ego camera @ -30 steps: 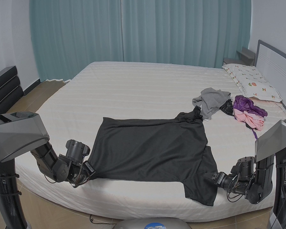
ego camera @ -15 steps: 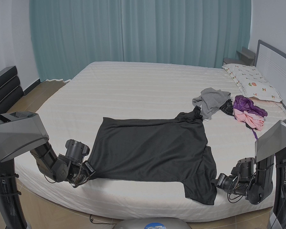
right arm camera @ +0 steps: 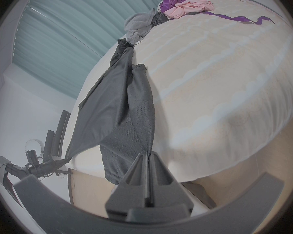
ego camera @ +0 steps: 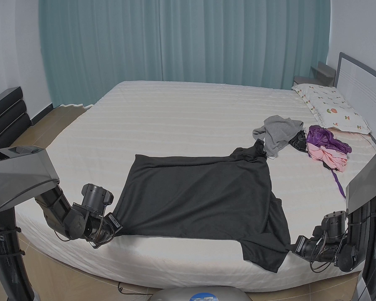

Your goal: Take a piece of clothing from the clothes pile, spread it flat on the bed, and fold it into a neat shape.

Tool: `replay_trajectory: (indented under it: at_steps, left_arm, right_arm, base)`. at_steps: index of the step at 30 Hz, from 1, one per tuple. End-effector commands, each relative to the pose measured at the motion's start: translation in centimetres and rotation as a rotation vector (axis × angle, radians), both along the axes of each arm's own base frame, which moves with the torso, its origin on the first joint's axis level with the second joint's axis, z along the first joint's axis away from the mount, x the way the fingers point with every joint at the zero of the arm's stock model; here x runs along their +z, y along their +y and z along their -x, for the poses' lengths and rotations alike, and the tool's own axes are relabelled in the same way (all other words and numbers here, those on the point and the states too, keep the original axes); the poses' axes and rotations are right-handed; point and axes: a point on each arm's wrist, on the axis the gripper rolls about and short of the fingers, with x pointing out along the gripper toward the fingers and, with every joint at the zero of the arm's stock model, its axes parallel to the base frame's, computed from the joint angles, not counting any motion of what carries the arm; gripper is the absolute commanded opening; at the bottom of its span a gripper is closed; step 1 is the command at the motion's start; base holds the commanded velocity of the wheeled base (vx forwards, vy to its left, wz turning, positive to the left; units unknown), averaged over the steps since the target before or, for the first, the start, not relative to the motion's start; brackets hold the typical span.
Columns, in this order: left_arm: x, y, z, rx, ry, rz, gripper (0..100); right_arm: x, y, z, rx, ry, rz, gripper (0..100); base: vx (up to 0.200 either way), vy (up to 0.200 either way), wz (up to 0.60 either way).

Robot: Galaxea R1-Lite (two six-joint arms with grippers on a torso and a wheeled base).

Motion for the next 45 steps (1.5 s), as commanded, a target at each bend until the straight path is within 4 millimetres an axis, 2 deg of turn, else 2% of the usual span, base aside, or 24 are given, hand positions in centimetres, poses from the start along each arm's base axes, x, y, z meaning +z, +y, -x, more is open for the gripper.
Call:
replay_trajectory:
  at_steps: [1, 7, 14, 22, 23, 26, 32, 34, 39, 45]
  left_arm:
    - [0.4, 0.4, 0.1, 0.009, -0.007, -0.001, 0]
    - [0.8, 1.3, 1.2, -0.04, 0.039, -0.053, 0]
    - [2.0, 1.8, 2.7, -0.101, 0.068, -0.097, 0]
    - [1.1, 1.7, 3.3, -0.139, 0.159, -0.127, 0]
    - [0.7, 1.7, 3.3, -0.141, 0.17, -0.128, 0]
    - [0.0, 1.7, 3.1, -0.142, 0.19, -0.131, 0]
    - [0.1, 1.6, 3.0, -0.141, 0.182, -0.126, 0]
    - [0.1, 1.7, 3.0, -0.138, 0.18, -0.124, 0]
    - [0.3, 1.8, 2.9, -0.131, 0.173, -0.12, 0]
    - [0.1, 1.8, 2.9, -0.133, 0.177, -0.124, 0]
  right_arm:
    - [0.4, -0.2, 0.6, -0.004, 0.017, 0.004, 0]
    - [0.7, -0.1, 1.4, 0.039, 0.074, 0.037, 0]
    - [-0.1, 0.6, 2.1, 0.112, 0.135, 0.076, 0]
    - [-0.1, 1.3, 2.3, 0.141, 0.144, 0.078, 0]
    - [-0.1, 1.3, 2.4, 0.143, 0.148, 0.079, 100]
    - [-0.1, 1.3, 2.4, 0.149, 0.15, 0.08, 100]
    - [0.5, 1.2, 1.7, 0.128, 0.069, 0.057, 100]
    - [0.9, 0.7, 0.5, 0.089, -0.052, 0.04, 100]
    - [0.6, -0.4, -2.2, 0.018, -0.139, 0.038, 100]
    - [-0.9, -1.6, -5.6, -0.044, -0.195, 0.038, 100]
  base:
    - [0.0, 0.0, 0.0]
    - [0.0, 0.0, 0.0]
    - [0.0, 0.0, 0.0]
    - [0.0, 0.0, 0.0]
    - [0.0, 0.0, 0.0]
    - [0.0, 0.0, 0.0]
    - [0.0, 0.0, 0.0]
    - [0.0, 0.0, 0.0]
    - [0.0, 0.0, 0.0]
    - [0.0, 0.0, 0.0]
